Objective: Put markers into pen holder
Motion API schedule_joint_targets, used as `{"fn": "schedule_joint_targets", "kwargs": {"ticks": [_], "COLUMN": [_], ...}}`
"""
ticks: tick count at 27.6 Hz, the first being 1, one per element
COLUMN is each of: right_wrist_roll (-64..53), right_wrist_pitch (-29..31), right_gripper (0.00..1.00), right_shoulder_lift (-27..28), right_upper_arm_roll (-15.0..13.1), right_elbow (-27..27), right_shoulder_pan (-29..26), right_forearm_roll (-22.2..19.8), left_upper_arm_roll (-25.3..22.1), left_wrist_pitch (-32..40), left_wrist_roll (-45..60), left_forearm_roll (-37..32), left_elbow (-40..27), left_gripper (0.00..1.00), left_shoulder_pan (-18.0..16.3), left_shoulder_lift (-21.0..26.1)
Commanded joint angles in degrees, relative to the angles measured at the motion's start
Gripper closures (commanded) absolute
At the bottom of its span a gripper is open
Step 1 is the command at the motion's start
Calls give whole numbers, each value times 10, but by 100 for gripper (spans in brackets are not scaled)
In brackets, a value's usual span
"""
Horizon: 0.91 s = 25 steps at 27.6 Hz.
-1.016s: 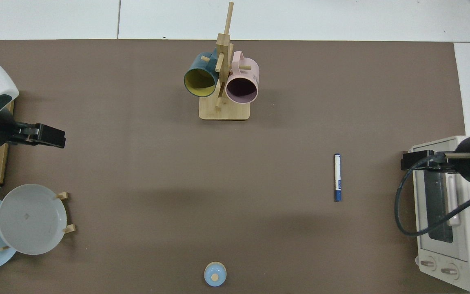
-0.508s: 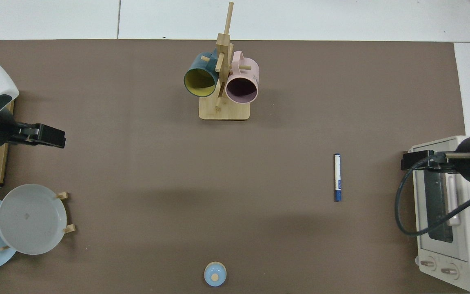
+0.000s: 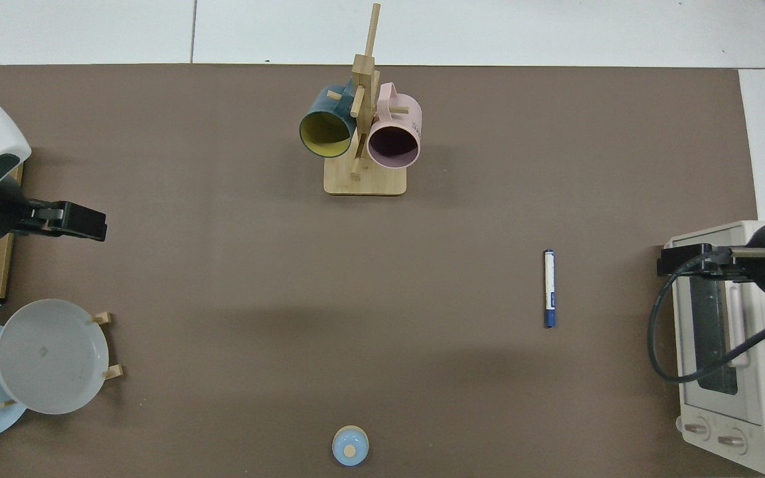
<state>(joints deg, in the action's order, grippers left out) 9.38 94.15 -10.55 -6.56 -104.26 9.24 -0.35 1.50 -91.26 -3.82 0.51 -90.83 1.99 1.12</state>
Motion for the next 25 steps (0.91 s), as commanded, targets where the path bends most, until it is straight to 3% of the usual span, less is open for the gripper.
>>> {"fn": "schedule_joint_targets", "kwargs": {"ticks": [1,8,18,25], "right_wrist_roll": [-11,-9,-11,-9], "right_wrist_pitch": [19,135,188,263], "right_gripper": [0,0,0,0], "right_shoulder_lift": [-3,22,113,155], "right_upper_arm_roll": [4,9,16,16], "right_elbow": [-1,-48,-70,-111], "right_shoulder_pan": [-10,1,6,7], "right_forearm_roll": [17,18,18,18], "left_upper_arm_roll": [-1,-1,-1,-1], "left_wrist_pitch": [8,8,8,7], "left_wrist_roll": [-6,-6,-6,-6], "left_forearm_roll": [-9,-9,-9,-9], "left_elbow": [-6,-6,-8,-14], "left_gripper": [0,0,0,0], "left_shoulder_pan": [2,2,1,1], "left_shoulder_lift": [-9,-9,-11,-13]}}
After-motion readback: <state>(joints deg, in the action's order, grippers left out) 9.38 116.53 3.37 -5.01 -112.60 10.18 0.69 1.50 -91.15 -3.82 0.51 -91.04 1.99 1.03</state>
